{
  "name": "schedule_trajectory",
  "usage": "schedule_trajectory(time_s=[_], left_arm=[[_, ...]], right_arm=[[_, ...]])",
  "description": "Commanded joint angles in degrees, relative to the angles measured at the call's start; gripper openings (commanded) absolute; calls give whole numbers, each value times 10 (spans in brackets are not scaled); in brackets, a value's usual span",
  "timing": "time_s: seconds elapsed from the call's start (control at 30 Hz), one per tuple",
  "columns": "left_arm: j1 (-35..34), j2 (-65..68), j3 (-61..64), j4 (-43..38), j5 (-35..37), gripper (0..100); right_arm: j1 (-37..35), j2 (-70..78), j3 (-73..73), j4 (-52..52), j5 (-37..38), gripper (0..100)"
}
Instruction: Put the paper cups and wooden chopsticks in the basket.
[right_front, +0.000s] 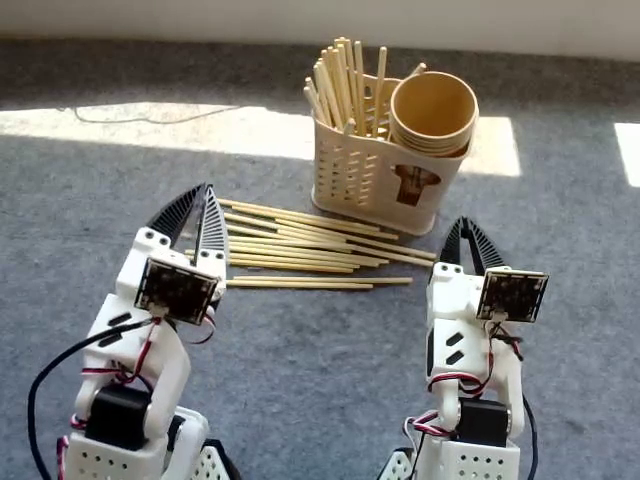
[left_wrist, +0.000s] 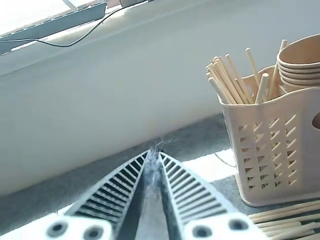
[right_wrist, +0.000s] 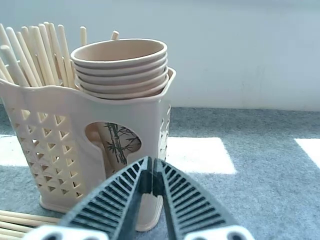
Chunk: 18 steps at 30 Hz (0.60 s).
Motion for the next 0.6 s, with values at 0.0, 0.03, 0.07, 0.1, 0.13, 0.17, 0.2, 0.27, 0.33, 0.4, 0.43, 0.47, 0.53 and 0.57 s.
schedule_trajectory(time_s=[0.0, 0.03, 0.07, 0.1, 0.13, 0.17, 0.2, 0.27, 0.33, 0.4, 0.43, 0.47, 0.53, 0.57], left_arm=[[-20, -80, 55, -2, -4, 30], [-31, -99, 69, -2, -4, 32], [-44, -118, 80, -2, -4, 34], [-57, -133, 87, -2, -4, 34], [-71, -143, 93, -2, -4, 34], [-87, -143, 96, -1, -4, 34], [-100, -138, 98, 1, -4, 34], [-121, -131, 113, 1, -3, 34], [-138, -131, 133, 1, -3, 34], [-159, -131, 163, -1, -3, 34], [-169, -131, 178, -1, -3, 34], [-181, -131, 193, -1, -3, 34], [-208, -131, 223, -1, -3, 34], [-223, -131, 238, -1, -3, 34]], right_arm=[[0, -6, -2, -15, 4, 27], [-2, -6, -3, -15, 1, 27], [-9, -6, -4, -15, 1, 27], [-20, -6, -4, -14, 4, 27], [-29, -6, -4, -13, 4, 27], [-36, -6, -4, -13, 4, 27], [-38, -6, -4, -13, 4, 27], [-38, -5, -4, -11, 4, 27], [-39, -6, -6, 19, 1, 27], [-44, -5, -34, 51, 1, 28], [-54, -5, -50, 67, 2, 28], [-66, -5, -66, 89, 4, 28], [-97, -4, -94, 131, 5, 28], [-115, 0, -106, 148, 14, 28]])
